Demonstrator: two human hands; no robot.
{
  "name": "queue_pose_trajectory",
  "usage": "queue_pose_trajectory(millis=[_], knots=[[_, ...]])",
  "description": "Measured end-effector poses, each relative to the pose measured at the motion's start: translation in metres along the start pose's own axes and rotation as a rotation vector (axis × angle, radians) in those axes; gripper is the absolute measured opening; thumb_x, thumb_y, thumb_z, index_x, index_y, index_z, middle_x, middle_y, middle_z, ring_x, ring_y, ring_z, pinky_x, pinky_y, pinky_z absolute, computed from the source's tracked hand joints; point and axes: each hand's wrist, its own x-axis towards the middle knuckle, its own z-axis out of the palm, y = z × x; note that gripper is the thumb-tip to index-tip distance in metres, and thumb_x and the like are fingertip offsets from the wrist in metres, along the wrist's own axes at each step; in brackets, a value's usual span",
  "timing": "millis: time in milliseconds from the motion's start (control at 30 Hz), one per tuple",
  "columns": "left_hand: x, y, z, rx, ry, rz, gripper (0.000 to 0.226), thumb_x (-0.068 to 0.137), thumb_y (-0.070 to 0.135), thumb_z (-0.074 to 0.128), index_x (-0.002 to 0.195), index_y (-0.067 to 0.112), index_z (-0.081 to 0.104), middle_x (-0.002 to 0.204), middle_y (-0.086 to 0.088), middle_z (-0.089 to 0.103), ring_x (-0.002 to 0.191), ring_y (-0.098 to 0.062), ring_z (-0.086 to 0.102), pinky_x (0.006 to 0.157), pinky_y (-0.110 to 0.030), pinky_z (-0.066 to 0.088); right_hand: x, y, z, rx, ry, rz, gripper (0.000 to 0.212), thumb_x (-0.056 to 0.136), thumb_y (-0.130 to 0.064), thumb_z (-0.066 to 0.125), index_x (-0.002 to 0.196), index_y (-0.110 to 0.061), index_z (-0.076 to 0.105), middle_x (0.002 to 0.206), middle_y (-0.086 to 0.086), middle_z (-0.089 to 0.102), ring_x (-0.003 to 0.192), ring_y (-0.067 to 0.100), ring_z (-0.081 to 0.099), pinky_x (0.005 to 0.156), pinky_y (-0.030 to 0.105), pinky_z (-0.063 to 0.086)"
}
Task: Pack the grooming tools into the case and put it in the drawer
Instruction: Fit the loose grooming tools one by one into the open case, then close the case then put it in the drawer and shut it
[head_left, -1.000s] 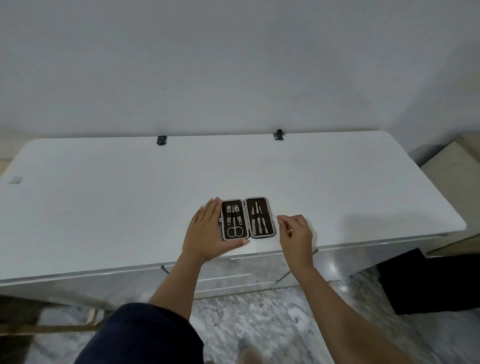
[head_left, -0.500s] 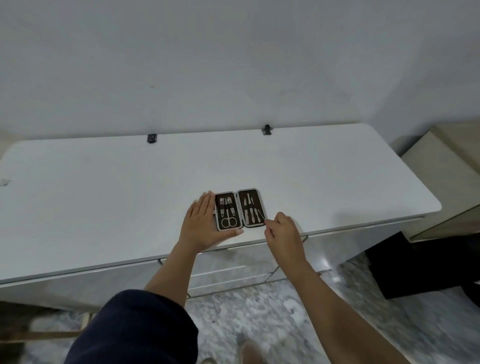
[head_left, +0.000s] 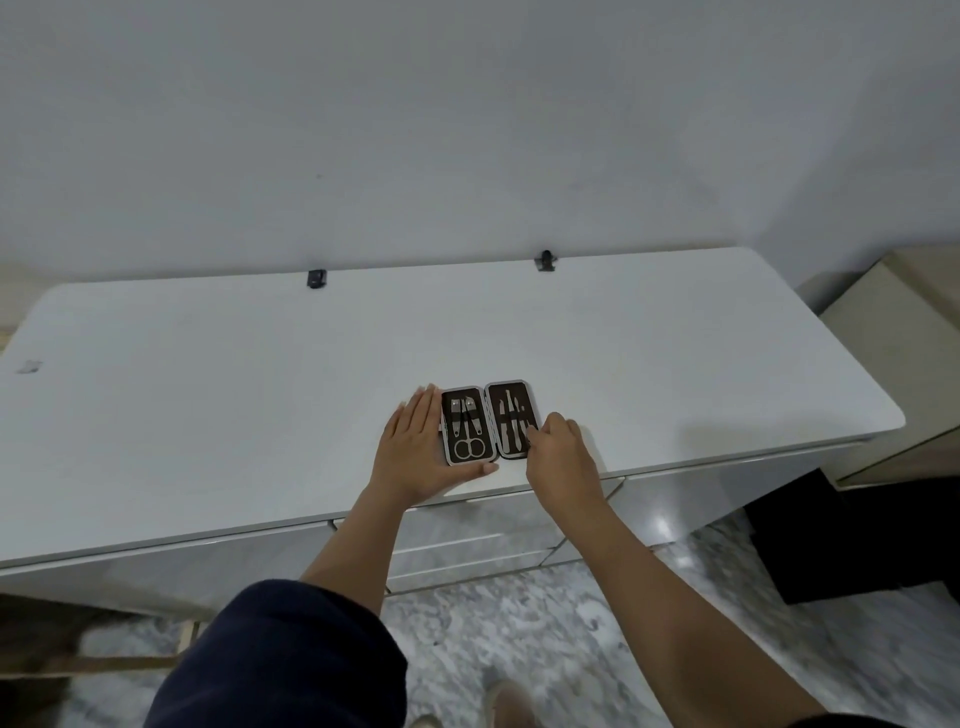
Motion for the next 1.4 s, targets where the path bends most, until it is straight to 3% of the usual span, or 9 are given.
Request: queue_pose_trajectory(millis=[200,333,433,567,800,933,1033,1200,1400], knots=[[0.0,-0.001,0.0,-0.011,0.008,0.004,0.13,0.051,0.095,0.025,0.147,0.012,-0.002,0.158,-0.003,0.001,0.143,-0.012,-0.007,0.114,-0.029,-0.009,0.003,0.0,0.0,0.057,-0.023,0.027,0.027,0.089,0.001,0.044,0.111,0.001,0.06,0.103,0.017,0.056,0.104,0.029,0.047,0.081,0.038,0.05],[0.002,0.001,-0.003,-0.068,-0.016,-0.014,0.132,0.048,0.093,0.035,0.147,0.014,0.0,0.158,-0.003,0.002,0.143,-0.012,-0.005,0.114,-0.029,-0.008,0.008,0.002,-0.008,0.206,0.021,0.044,0.028,0.087,0.0,0.047,0.112,-0.001,0.058,0.107,0.014,0.054,0.105,0.025,0.048,0.082,0.037,0.051],[0.004,0.002,-0.006,-0.148,-0.031,-0.038,0.135,0.044,0.09,0.046,0.148,0.018,0.0,0.158,-0.002,0.001,0.144,-0.013,-0.002,0.115,-0.034,-0.001,0.015,0.011,-0.013,0.287,0.039,0.152,0.017,0.082,-0.001,0.051,0.098,-0.002,0.059,0.101,0.014,0.056,0.094,0.026,0.054,0.076,0.041,0.053],[0.011,0.003,-0.012,-0.12,-0.069,-0.037,0.134,0.04,0.088,0.048,0.147,0.022,0.004,0.157,0.0,0.007,0.142,-0.018,0.006,0.114,-0.042,0.01,0.022,0.019,-0.021,0.314,-0.144,0.332,0.007,0.078,-0.008,0.053,0.076,-0.005,0.059,0.079,0.012,0.062,0.07,0.026,0.057,0.067,0.036,0.051],[0.02,0.009,-0.02,-0.107,-0.073,-0.002,0.133,0.037,0.085,0.053,0.144,0.016,0.017,0.141,-0.004,0.028,0.129,-0.022,0.022,0.109,-0.037,0.024,0.036,0.018,-0.024,0.393,-0.275,0.343,0.017,0.075,-0.005,0.057,0.064,-0.016,0.049,0.084,0.015,0.063,0.077,0.033,0.066,0.072,0.046,0.059],[0.014,0.012,-0.014,-0.201,0.036,-0.04,0.117,0.044,0.08,0.069,0.138,0.022,0.029,0.127,-0.002,0.035,0.118,-0.02,0.028,0.103,-0.033,0.028,0.049,0.019,-0.023,0.398,-0.207,0.341,0.006,0.081,-0.003,0.053,0.078,-0.004,0.057,0.081,0.013,0.06,0.072,0.028,0.059,0.064,0.033,0.05],[0.01,0.01,-0.011,-0.292,0.083,-0.037,0.11,0.044,0.078,0.071,0.134,0.027,0.034,0.118,0.004,0.035,0.111,-0.015,0.028,0.1,-0.03,0.031,0.06,0.018,-0.019,0.432,-0.146,0.364,0.012,0.083,-0.002,0.05,0.088,0.0,0.06,0.088,0.016,0.06,0.073,0.024,0.052,0.063,0.028,0.041],[0.009,0.001,-0.008,-0.354,0.06,-0.024,0.108,0.051,0.076,0.066,0.139,0.022,0.035,0.117,0.006,0.034,0.109,-0.01,0.031,0.098,-0.024,0.029,0.081,0.008,-0.013,0.474,-0.095,0.366,0.028,0.085,0.002,0.046,0.11,0.0,0.058,0.114,0.021,0.05,0.1,0.033,0.054,0.082,0.03,0.041],[0.015,0.008,-0.01,-0.506,0.067,-0.114,0.067,0.07,0.039,0.077,0.129,0.023,0.049,0.106,0.005,0.045,0.104,-0.011,0.048,0.096,-0.028,0.042,0.105,0.0,-0.007,0.506,-0.131,0.343,0.043,0.086,0.004,0.044,0.127,-0.004,0.049,0.127,0.017,0.044,0.115,0.031,0.049,0.1,0.034,0.04]])
